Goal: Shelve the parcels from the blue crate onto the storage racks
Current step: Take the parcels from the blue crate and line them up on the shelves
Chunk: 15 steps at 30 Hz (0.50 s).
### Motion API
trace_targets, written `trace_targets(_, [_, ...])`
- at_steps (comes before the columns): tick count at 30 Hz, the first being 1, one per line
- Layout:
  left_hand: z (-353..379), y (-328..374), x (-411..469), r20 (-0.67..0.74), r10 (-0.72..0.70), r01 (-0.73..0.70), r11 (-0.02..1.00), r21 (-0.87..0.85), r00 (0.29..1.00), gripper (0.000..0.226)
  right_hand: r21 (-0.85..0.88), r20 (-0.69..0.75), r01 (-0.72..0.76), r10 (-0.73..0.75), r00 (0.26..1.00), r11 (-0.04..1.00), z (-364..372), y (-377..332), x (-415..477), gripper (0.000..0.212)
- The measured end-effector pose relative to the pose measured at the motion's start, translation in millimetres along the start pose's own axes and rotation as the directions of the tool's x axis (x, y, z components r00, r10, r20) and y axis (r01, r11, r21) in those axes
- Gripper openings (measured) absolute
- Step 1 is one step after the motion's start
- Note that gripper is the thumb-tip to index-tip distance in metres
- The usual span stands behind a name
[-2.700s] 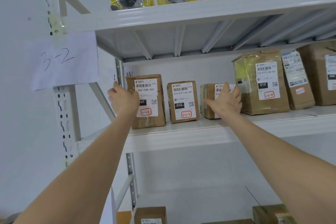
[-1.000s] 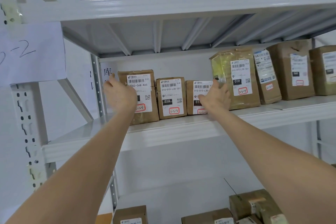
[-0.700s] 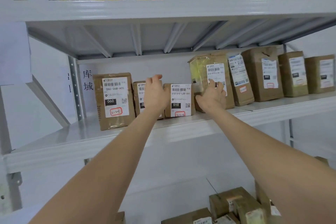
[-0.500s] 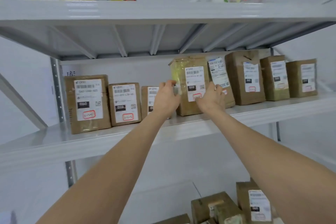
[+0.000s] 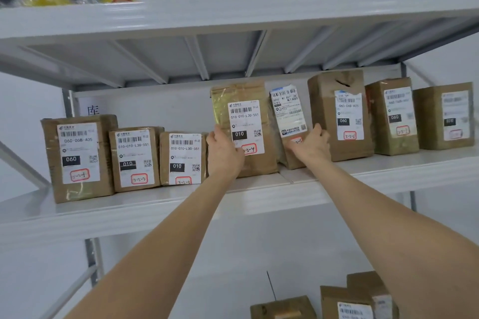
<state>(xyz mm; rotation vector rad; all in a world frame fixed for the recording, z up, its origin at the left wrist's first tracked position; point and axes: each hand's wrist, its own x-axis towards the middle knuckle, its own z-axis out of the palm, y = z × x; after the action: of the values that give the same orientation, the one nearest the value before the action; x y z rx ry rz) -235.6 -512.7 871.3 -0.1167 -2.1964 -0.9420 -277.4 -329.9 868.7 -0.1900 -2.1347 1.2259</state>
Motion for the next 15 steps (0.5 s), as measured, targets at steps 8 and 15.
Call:
trace_targets(8, [9.5,-3.7,14.6,-0.021,-0.066,0.066,0.998,0.017,0.998,0.075,0.080,0.074,-0.059,0.053,0.996,0.995,13.0,4.0,28.3,0.124])
trace_targets(15, [17.0,-8.5,20.7,-0.018,-0.096,0.097,0.995,0.012,0.995,0.080,-0.059,0.007,0.052,-0.051,0.999,0.997,24.2,1.5,25.2,0.100])
